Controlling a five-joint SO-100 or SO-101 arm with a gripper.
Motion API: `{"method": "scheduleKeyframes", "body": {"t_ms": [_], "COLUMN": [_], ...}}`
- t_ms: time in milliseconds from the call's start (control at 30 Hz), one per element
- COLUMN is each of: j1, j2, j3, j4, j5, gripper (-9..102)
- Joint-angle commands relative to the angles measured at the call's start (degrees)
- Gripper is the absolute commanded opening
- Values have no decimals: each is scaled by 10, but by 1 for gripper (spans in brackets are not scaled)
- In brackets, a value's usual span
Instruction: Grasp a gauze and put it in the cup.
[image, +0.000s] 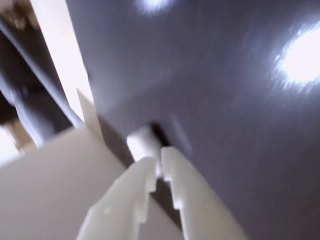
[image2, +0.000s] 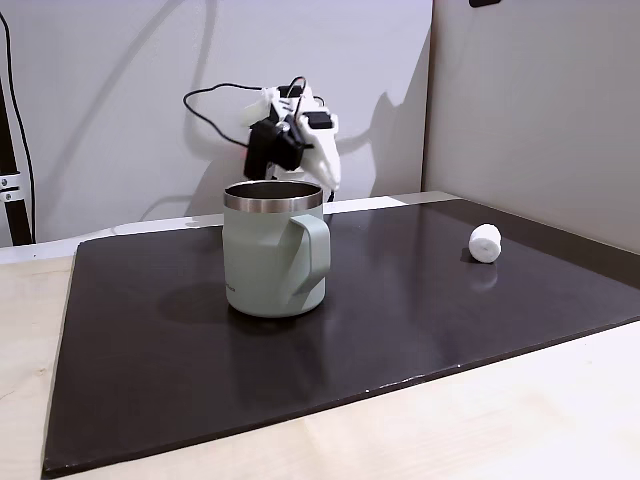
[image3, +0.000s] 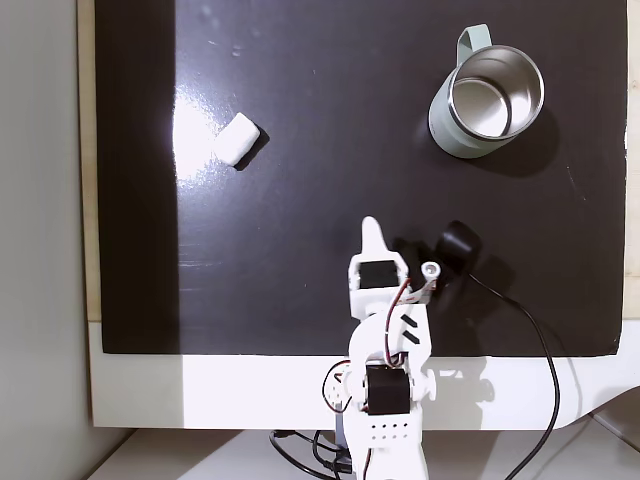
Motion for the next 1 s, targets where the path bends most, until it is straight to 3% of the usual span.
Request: {"method": "scheduleKeyframes", "body": {"t_ms": [0, 200, 500, 767, 967], "j1": [-20, -29, -33, -76, -122], "j2": [-54, -323, -666, -802, -919], "j3": [-86, -275, -653, -801, -909], "j4": [2, 28, 199, 276, 325], "j5": [-4, -4, -11, -60, -69], "gripper": [0, 0, 0, 18, 24]}}
